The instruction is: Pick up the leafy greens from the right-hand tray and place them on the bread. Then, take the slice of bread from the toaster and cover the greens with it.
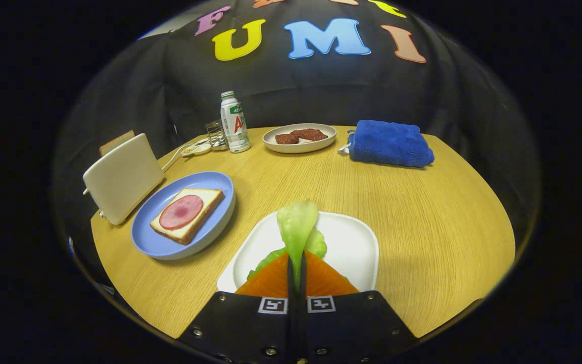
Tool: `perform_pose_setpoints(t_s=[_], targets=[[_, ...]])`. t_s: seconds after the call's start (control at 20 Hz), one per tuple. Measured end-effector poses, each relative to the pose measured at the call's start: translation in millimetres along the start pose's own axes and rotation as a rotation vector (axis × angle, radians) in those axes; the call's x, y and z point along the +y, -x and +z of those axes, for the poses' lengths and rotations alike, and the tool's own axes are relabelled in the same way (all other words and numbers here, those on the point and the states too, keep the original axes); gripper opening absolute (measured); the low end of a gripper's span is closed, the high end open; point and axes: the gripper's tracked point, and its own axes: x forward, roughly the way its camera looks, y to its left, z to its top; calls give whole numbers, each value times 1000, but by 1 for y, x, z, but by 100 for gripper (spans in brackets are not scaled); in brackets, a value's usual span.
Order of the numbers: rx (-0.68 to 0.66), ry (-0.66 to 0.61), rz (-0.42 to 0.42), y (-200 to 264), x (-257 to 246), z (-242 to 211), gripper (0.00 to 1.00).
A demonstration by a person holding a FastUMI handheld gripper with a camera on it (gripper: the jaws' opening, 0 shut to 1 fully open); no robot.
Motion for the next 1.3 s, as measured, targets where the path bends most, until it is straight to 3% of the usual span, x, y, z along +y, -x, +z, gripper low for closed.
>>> perform_pose_setpoints(t_s=[0.35, 0.8, 1.3], targets=[[-63, 50, -3, 13, 18, 30, 0], [-183, 139, 108, 23, 106, 89, 0], [-256, 251, 153, 6, 184, 121, 0]])
